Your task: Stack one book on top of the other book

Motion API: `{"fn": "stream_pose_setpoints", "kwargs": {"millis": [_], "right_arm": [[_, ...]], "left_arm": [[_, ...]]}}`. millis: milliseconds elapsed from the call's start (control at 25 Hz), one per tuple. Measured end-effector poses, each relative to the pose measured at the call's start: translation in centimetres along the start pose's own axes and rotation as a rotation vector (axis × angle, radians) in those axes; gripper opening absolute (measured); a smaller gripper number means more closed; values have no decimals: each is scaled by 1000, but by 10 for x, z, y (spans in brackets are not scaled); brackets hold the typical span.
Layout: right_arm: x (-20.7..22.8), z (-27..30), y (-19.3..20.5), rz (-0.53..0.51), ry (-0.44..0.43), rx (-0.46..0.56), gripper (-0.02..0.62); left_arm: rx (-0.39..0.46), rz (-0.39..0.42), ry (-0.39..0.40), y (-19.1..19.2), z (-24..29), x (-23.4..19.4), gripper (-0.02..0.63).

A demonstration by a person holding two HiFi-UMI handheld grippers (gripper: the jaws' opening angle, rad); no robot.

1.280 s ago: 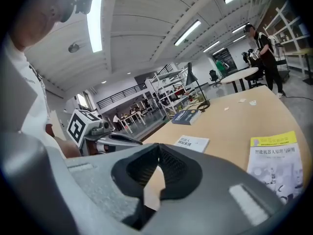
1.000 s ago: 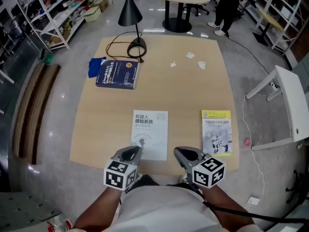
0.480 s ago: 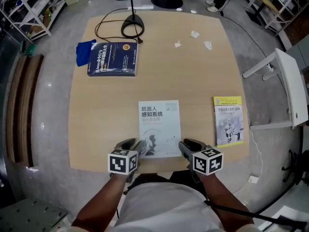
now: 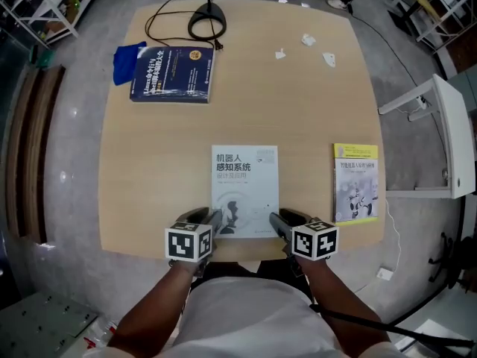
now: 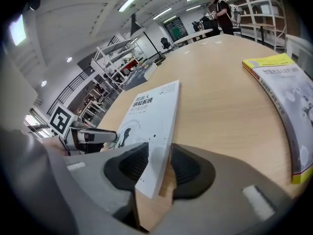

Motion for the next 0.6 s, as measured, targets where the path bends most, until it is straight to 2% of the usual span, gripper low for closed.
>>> {"fn": "stream_pose_setpoints", "kwargs": {"millis": [160,320,600], "right_arm": [[-1,6,2,4,-18,-20,135],[0,8,3,4,-22,-24,142],[5,7,3,9,-38,-26,126]], "left_arm": [[-4,-11,-8,1,1,2,136],[-7,-27,13,0,2,5,97],[11,-63,55,1,2,0,100]]}}
Point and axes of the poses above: the fingertips, and each gripper's own axes: z forward along the fingers, x to its right, y out of its underside, the point moved 7 cm from there along -z, backward along the fingers, and after that the axes turned 8 degrees about -y, right-handed, at the moved point
